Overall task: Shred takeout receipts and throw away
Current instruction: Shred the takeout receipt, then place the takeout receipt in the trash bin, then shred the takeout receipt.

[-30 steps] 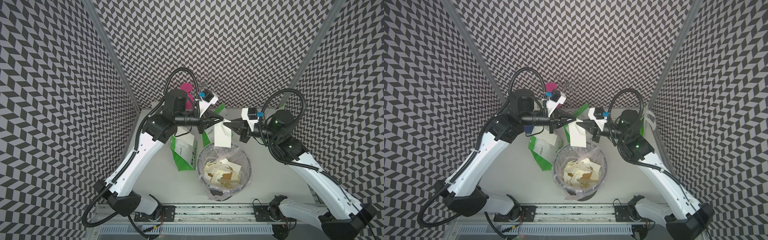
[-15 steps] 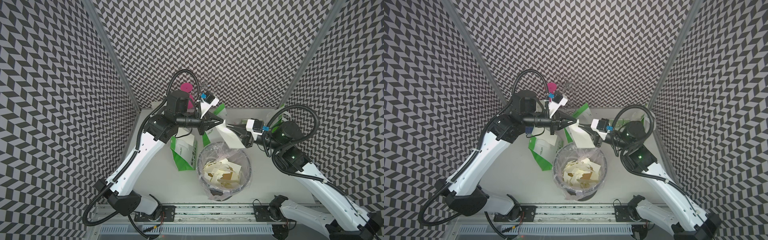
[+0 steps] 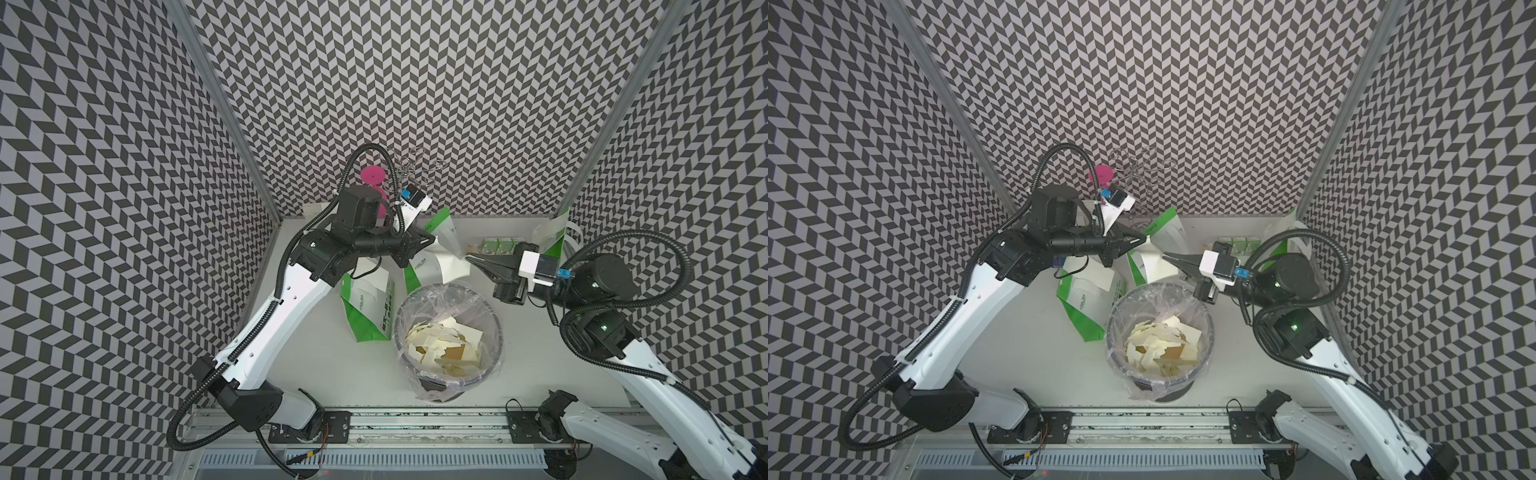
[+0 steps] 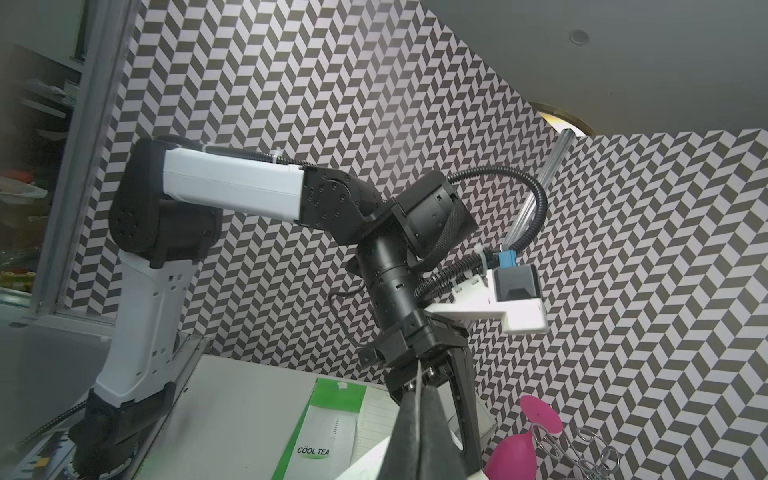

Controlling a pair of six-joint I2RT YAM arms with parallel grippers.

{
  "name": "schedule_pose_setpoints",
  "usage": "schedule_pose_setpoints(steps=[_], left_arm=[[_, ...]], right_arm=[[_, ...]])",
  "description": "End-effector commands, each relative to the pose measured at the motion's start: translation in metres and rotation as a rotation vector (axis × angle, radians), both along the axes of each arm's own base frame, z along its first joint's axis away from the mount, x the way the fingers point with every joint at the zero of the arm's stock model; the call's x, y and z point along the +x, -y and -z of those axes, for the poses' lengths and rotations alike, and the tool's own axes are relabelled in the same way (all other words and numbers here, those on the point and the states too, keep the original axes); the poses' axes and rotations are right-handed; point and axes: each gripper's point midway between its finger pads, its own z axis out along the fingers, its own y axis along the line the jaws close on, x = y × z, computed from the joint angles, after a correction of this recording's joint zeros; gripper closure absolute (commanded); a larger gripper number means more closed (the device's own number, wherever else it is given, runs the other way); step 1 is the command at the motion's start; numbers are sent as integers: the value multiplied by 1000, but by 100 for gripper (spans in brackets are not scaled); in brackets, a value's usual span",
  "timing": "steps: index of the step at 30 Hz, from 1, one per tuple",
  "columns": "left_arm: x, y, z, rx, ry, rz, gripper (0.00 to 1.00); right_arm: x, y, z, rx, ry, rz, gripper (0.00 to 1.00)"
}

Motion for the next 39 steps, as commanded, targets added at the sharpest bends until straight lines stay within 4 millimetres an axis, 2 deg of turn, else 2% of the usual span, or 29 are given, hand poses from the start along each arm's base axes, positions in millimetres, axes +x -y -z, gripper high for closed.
schedule_pose_setpoints(steps=[1,4,6,9,13,18,21,23,27,28,29,34,39], left_arm=[[17,-24,7,76,39,-131,100],[20,-30,-2,65,67,-158,100],[30,-43,-7,78,86,-218,100],[35,-55,-17,59,104,-243,100],[20,-44,-30,-9,104,-151,100],[-10,-21,-42,-81,99,-14,100],[-28,-15,-57,-135,113,56,100],[-40,-10,-65,-173,119,105,100],[-59,1,-72,-216,115,187,100],[-63,4,-71,-225,111,204,100],[-67,7,-73,-240,113,219,100],[-80,18,-69,-266,103,271,100],[-92,22,-79,-305,118,322,100]], right_arm=[[-41,17,-25,54,28,-84,100],[-54,23,-21,48,-37,-120,100],[-61,27,-15,33,-91,-132,100],[-62,28,1,-25,-178,-123,100],[-44,17,37,-108,-307,-101,100],[-22,-5,97,-219,-445,-140,99],[-13,-10,122,-279,-509,-130,79],[-7,-14,131,-317,-537,-122,57],[11,-14,123,-293,-522,-41,36],[18,-12,115,-258,-517,-5,20],[23,-11,106,-215,-509,21,18],[8,-20,70,-77,-478,-148,15],[20,-32,69,-75,-525,-188,18]])
